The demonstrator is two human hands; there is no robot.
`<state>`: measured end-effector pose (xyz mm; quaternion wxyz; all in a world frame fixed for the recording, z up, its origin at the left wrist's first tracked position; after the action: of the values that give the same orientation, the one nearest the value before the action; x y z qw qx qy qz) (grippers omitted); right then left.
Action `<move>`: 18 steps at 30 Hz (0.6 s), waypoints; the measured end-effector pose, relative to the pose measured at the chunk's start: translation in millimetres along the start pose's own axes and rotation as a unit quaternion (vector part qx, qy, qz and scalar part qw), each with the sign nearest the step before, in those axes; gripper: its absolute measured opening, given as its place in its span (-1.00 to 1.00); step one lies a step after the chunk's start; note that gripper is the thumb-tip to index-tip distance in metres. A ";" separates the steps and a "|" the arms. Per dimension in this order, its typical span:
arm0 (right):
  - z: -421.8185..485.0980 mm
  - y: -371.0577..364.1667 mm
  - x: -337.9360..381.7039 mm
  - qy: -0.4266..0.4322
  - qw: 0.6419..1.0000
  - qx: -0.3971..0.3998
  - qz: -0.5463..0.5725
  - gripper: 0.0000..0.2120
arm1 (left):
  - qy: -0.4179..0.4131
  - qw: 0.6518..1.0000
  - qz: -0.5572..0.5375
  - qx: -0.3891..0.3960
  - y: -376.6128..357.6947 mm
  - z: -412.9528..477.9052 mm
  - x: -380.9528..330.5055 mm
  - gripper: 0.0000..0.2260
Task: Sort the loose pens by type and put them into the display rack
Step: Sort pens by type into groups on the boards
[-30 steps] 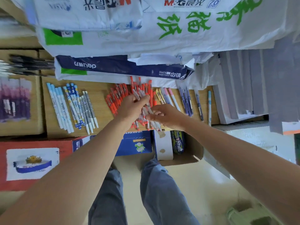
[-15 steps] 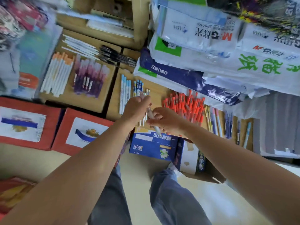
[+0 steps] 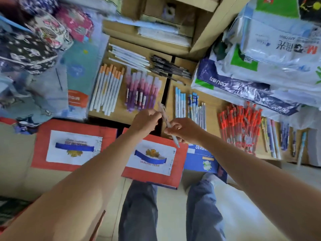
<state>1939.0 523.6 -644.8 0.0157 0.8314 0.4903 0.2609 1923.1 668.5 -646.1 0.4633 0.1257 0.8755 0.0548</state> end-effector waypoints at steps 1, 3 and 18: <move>4.9 1.1 1.7 0.000 0.999 -0.033 -0.013 -0.84 | -0.012 0.999 0.038 0.001 7.1 2.0 4.8 -0.79; 12.7 6.5 3.5 -0.002 0.994 -0.102 -0.048 -0.83 | -0.034 0.991 0.128 -0.018 22.2 5.5 15.0 -0.81; 58.7 -6.2 -7.1 -0.064 0.961 -0.236 -0.133 -0.67 | -0.235 0.844 0.480 -0.045 15.2 42.4 20.8 -0.79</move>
<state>1957.7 534.5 -700.2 0.2770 0.7463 0.5192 0.3111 1949.4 687.8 -683.4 0.5760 0.5188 0.5672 0.2782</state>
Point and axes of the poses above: each hand's wrist, its own z-axis towards the middle knuckle, its own y-axis out of the back of the hand, x = y × z, the point moved 7 cm from there along z, towards the middle knuckle, and after that the axes turned 12 degrees about -y, right-handed, at the moved point
